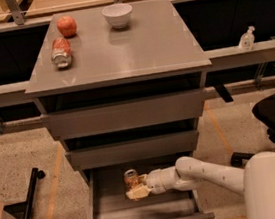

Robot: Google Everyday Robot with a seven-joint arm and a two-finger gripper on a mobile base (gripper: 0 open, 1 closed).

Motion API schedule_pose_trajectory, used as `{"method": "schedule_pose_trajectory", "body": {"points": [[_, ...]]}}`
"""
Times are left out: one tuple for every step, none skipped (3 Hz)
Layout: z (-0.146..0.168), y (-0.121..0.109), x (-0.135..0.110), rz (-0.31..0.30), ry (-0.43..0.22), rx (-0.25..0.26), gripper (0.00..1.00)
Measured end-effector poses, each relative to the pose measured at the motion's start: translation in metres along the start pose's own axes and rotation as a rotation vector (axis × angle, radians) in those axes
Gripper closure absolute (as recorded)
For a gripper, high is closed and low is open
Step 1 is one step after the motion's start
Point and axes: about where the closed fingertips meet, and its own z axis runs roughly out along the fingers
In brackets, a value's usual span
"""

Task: Place orange can into bottom drawer

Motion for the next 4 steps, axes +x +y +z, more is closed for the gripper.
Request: {"method": "schedule_pose_trajectory", "body": {"points": [[0.002,-0.001,0.002,0.000,0.008,0.000,1.00],[0.007,-0.001,0.012,0.013,0.042,0.009,1.00],[0.029,-0.025,0.040,-0.026,0.055,0.014,1.00],[0.029,-0.028,0.040,-0.030,0.052,0.018,1.00]]}}
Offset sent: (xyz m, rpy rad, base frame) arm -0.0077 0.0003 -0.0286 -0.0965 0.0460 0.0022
